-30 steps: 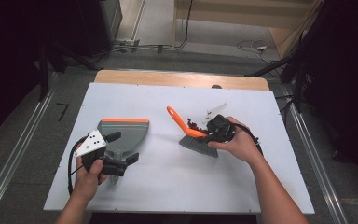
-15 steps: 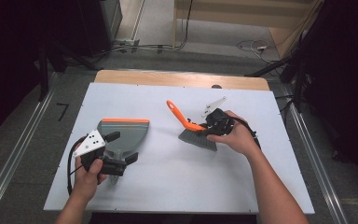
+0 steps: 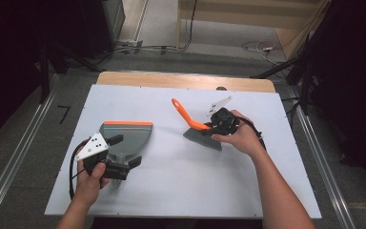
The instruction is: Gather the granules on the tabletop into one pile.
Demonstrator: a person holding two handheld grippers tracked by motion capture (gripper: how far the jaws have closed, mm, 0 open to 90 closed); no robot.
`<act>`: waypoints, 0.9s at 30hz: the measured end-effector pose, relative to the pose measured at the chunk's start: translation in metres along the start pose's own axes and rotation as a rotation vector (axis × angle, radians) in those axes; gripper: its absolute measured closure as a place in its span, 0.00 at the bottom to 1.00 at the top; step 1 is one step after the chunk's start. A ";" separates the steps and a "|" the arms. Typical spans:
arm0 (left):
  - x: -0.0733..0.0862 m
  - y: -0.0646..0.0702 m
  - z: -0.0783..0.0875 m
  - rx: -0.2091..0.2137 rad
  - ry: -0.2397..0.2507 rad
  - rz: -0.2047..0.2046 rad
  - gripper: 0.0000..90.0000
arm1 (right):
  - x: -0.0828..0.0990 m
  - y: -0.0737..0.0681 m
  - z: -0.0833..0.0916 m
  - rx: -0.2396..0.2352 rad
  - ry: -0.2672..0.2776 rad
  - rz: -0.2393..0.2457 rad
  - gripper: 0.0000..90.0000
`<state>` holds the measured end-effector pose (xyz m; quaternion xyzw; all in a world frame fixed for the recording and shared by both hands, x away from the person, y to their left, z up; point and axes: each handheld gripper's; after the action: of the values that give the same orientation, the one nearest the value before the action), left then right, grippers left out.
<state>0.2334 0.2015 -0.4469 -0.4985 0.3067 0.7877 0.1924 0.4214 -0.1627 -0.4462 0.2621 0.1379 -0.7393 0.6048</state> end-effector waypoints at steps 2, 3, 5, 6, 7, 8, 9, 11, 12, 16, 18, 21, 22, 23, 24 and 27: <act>0.000 0.000 0.000 0.000 0.000 0.001 0.00 | 0.000 0.001 0.000 0.003 -0.003 -0.007 0.75; 0.000 0.000 0.000 0.000 -0.001 0.000 0.00 | 0.000 0.002 0.000 0.004 -0.001 -0.004 0.75; 0.000 0.000 0.000 0.002 0.000 0.001 0.00 | -0.001 0.003 0.001 0.009 -0.005 -0.011 0.75; 0.000 0.000 0.000 0.003 0.000 0.002 0.00 | -0.001 0.003 0.002 0.014 -0.008 -0.017 0.75; 0.000 -0.001 0.000 0.002 -0.001 0.001 0.00 | -0.001 0.003 0.002 0.026 -0.012 -0.017 0.76; 0.000 -0.001 0.000 0.003 -0.002 0.001 0.00 | -0.001 0.003 0.002 0.030 -0.014 -0.016 0.75; 0.000 -0.001 -0.001 0.003 -0.003 -0.002 0.00 | -0.001 0.004 0.002 0.034 -0.013 -0.015 0.76; 0.000 -0.001 -0.001 0.004 -0.001 0.000 0.00 | -0.001 0.004 0.003 0.035 -0.012 -0.023 0.76; 0.000 0.000 -0.001 0.004 -0.001 0.001 0.00 | -0.001 0.004 0.003 0.042 -0.014 -0.033 0.76; 0.000 -0.001 -0.001 0.004 -0.002 0.000 0.00 | 0.000 0.006 0.004 0.063 -0.014 -0.042 0.76; 0.000 0.000 -0.001 0.004 -0.003 -0.001 0.00 | 0.000 0.006 0.005 0.067 -0.017 -0.048 0.76; 0.000 0.000 -0.001 0.004 -0.005 -0.004 0.00 | 0.000 0.005 0.008 0.068 -0.010 -0.046 0.76; 0.000 0.000 -0.001 0.005 -0.004 -0.004 0.00 | 0.000 0.005 0.009 0.069 -0.010 -0.042 0.76; 0.000 0.000 -0.001 0.005 -0.004 -0.003 0.00 | 0.000 0.005 0.010 0.073 -0.006 -0.044 0.76; 0.000 0.000 -0.001 0.005 -0.004 -0.003 0.00 | 0.000 0.005 0.011 0.075 -0.003 -0.045 0.76; 0.000 0.000 -0.001 0.006 -0.002 -0.003 0.00 | 0.000 0.005 0.015 0.083 0.011 -0.050 0.76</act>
<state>0.2337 0.2007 -0.4472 -0.4976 0.3079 0.7870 0.1953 0.4227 -0.1710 -0.4334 0.2877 0.1169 -0.7578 0.5739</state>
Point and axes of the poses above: each handheld gripper's, and its own axes: z roughly backward along the jaws, x roughly out of its underside, y roughly to its right, and after that the axes turned 10 degrees about z, right-handed
